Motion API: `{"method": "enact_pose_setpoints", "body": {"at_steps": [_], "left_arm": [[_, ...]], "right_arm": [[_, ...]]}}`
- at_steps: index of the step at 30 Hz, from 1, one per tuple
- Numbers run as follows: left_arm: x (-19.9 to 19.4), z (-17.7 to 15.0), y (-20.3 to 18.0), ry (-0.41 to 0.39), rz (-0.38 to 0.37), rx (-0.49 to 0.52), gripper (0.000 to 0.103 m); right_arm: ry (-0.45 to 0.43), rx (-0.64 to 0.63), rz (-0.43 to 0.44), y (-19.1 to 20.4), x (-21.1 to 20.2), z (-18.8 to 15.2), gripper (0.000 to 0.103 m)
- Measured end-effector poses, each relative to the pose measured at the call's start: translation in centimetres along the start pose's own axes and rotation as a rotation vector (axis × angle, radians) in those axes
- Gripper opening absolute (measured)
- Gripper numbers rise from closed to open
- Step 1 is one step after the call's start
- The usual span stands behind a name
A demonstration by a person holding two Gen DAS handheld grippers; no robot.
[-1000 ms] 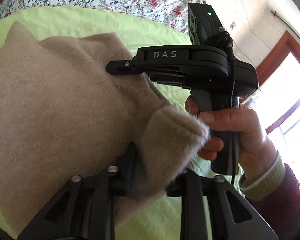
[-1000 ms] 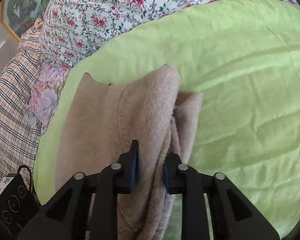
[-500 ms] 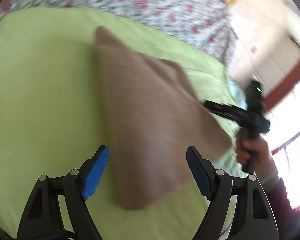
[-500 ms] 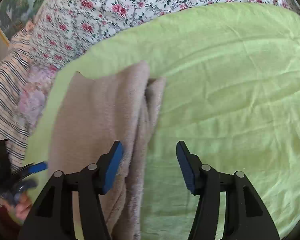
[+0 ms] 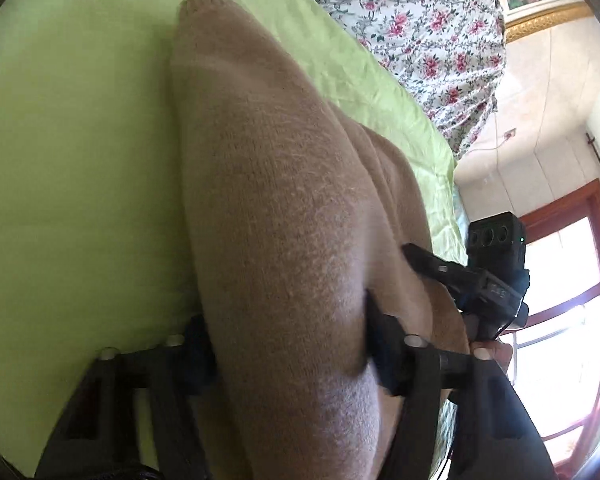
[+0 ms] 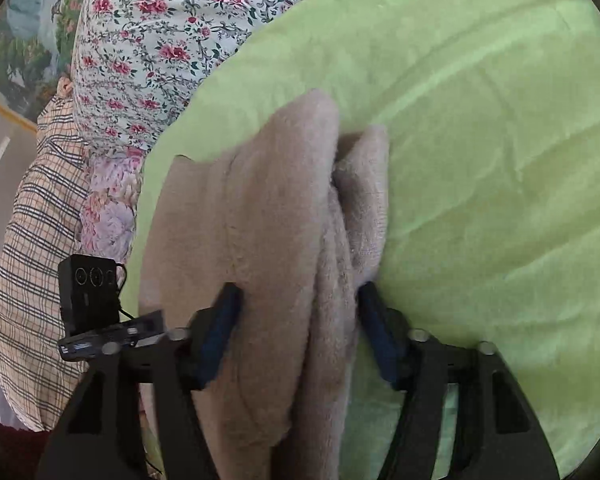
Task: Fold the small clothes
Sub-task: 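Lift the sweater edge with both grippers and fold it over onto itself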
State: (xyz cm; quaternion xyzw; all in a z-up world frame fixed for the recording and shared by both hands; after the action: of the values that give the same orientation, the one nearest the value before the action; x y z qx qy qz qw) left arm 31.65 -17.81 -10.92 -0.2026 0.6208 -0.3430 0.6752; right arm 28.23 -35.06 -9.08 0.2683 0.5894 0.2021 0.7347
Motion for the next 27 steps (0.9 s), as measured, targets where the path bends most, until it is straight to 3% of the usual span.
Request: {"method": "enact_pose_setpoints", "body": {"at_steps": [4, 7, 15, 18, 22, 24, 27], "left_arm": [[-2.0, -1.3, -0.7, -0.027, 0.002, 0.042, 0.044], [-5.6, -3.3, -1.0, -0.056, 0.023, 0.076, 0.043], [-16.1, -8.6, 3.5, -0.095, 0.125, 0.053, 0.043], [-18.0, -10.1, 6.4, -0.106, 0.159, 0.016, 0.043], [-17.4, -12.1, 10.8, -0.087, 0.153, -0.046, 0.046], [-17.2, -12.5, 11.5, -0.118, 0.108, -0.048, 0.047], [-16.7, -12.2, 10.8, -0.132, 0.133, -0.027, 0.052]], "right_arm": [[-0.058, -0.011, 0.036, 2.4, -1.2, -0.9, 0.031], [-0.069, -0.059, 0.083, 6.2, -1.0, -2.3, 0.03], [0.023, -0.129, 0.243, 15.4, 6.3, -5.9, 0.029], [0.06, -0.134, 0.24, 16.9, 9.3, -6.6, 0.029], [0.086, -0.134, 0.192, 17.1, 12.1, -7.1, 0.029], [0.086, -0.134, 0.177, 16.9, 12.2, -7.0, 0.029], [0.086, -0.138, 0.141, 16.6, 12.2, -7.1, 0.031]]}}
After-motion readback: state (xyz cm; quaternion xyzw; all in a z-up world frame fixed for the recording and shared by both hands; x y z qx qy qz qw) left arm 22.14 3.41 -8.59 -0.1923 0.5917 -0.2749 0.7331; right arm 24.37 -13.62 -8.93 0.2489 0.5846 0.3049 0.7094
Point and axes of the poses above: each gripper's, at about its wrist camera, not at the fingertips, and x roughly the way its jaws point, y to its left, z to its top, the point moved 8 cm from there along x, roughly the way its jaws point, and after that the axes turned 15 degrees about y, right-handed, at the moved point
